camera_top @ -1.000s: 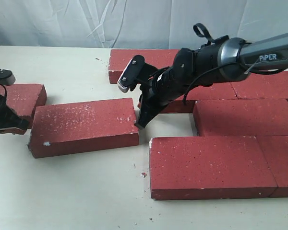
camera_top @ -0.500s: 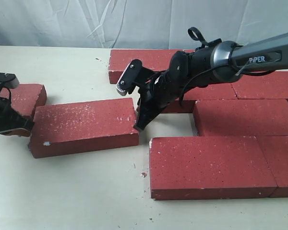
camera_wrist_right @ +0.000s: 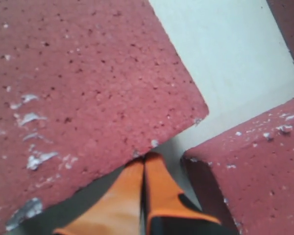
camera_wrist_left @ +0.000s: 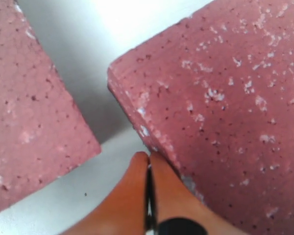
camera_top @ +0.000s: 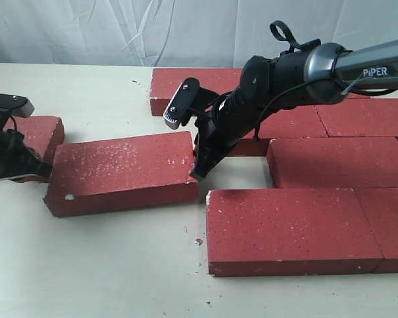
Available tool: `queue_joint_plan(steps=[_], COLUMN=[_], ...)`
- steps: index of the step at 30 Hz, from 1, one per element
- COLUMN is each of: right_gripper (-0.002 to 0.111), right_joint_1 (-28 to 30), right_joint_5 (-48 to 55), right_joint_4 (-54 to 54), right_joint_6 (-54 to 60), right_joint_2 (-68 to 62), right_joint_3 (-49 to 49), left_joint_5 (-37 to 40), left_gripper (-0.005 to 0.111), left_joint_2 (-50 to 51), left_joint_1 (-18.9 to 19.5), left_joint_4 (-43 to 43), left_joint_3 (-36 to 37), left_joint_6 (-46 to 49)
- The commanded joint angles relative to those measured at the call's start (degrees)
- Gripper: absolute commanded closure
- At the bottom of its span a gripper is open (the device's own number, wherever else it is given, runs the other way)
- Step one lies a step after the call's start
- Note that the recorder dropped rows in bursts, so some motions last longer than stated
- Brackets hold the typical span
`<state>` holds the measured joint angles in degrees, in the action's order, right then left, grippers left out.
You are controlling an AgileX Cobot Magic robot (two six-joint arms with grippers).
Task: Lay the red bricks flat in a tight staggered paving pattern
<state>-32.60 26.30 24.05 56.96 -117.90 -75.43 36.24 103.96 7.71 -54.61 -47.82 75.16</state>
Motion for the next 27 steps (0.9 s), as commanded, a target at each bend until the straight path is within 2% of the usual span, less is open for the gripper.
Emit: queue_joint_plan(steps=[1, 12, 21, 27], right_gripper=[0.109, 0.109, 0.109, 0.109], right_joint_1=[0.0, 0.0, 0.0, 0.0], right_joint_5=[1.1, 5.5, 3.8, 7.5], right_joint_4=[0.4, -5.2, -6.8, -14.1], right_joint_6=[-0.1, -0.1, -0.8, -4.7], right_joint_2=[0.1, 0.1, 0.1, 0.1], right_joint_3=[-0.3, -0.3, -0.3, -0.3], left_joint_5=[1.1, 1.7, 2.6, 3.3], left_gripper=[0.107, 0.107, 0.107, 0.107], left_joint_2=[0.1, 0.1, 0.1, 0.1], left_joint_1=[-1.0, -2.7, -2.7, -2.7], left_joint_4=[-2.4, -1.4, -0.9, 0.8], left_joint_3=[-0.2, -0.2, -0.2, -0.2], left_joint_6=[0.4, 0.9, 0.7, 0.6])
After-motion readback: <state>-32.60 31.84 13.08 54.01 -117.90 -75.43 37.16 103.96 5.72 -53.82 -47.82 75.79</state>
